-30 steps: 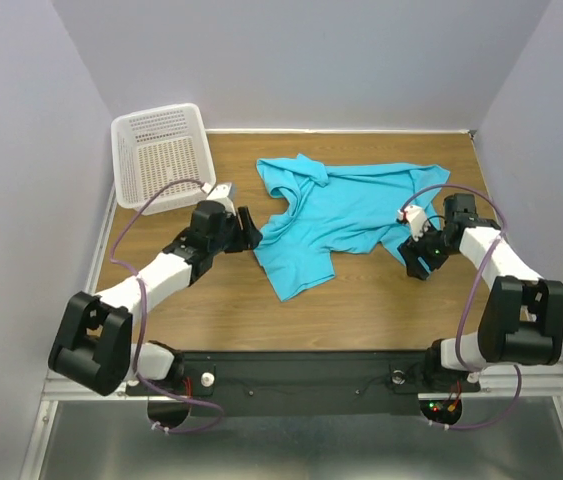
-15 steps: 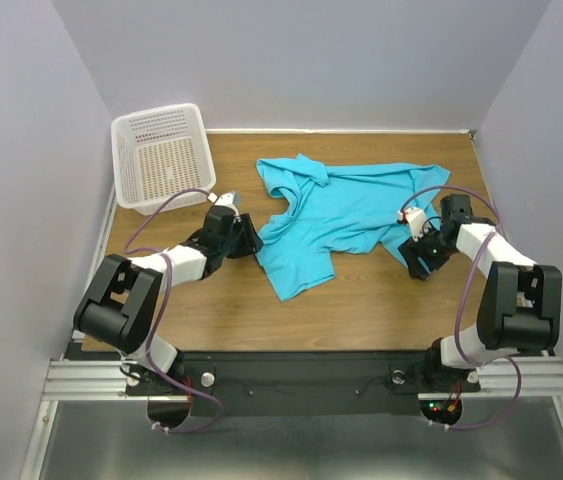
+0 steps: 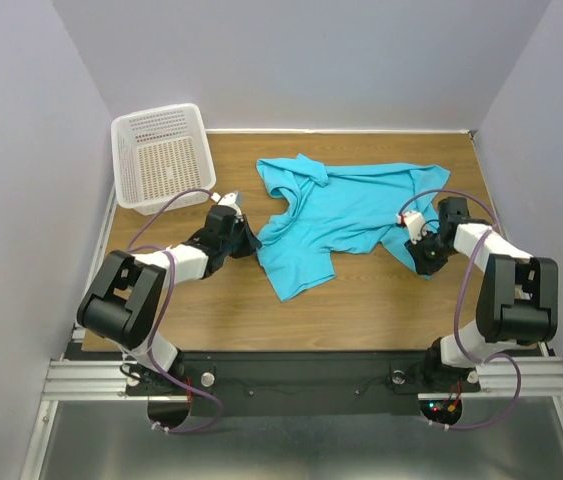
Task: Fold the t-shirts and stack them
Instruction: Flatten the tshirt out
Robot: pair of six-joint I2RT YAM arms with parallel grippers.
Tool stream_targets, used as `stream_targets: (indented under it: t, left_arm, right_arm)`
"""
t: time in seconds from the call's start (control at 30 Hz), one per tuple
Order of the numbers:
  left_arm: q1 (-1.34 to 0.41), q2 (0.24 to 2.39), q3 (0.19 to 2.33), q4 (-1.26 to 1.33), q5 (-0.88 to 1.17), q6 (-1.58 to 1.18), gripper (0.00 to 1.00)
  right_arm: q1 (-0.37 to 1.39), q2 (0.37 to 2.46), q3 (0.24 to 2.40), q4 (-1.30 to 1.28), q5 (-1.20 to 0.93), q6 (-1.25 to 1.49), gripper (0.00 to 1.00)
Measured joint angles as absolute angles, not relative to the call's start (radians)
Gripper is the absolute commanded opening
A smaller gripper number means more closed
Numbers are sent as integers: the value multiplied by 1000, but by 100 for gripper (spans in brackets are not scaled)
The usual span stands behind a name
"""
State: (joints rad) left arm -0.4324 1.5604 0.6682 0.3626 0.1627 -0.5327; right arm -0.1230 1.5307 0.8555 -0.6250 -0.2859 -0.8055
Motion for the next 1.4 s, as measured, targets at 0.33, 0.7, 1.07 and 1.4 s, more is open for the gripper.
stream_targets:
  t: [0.33, 0.7, 1.07, 1.4]
  left_arm:
    - [-433, 1359, 662, 306, 177, -529, 0]
    - [-419, 1013, 609, 12, 194, -540, 0]
    - [-350, 873, 586, -276, 212, -609, 0]
    - [-306, 825, 606, -443, 369, -620, 10]
  right_arm:
    - [-123, 1445, 794, -640, -219, -865, 1]
    - [-123, 1076, 799, -856, -126, -1044, 1]
    - [-202, 961, 709, -919, 39, -1092, 1]
    - [-337, 965, 685, -908, 44, -1131, 43]
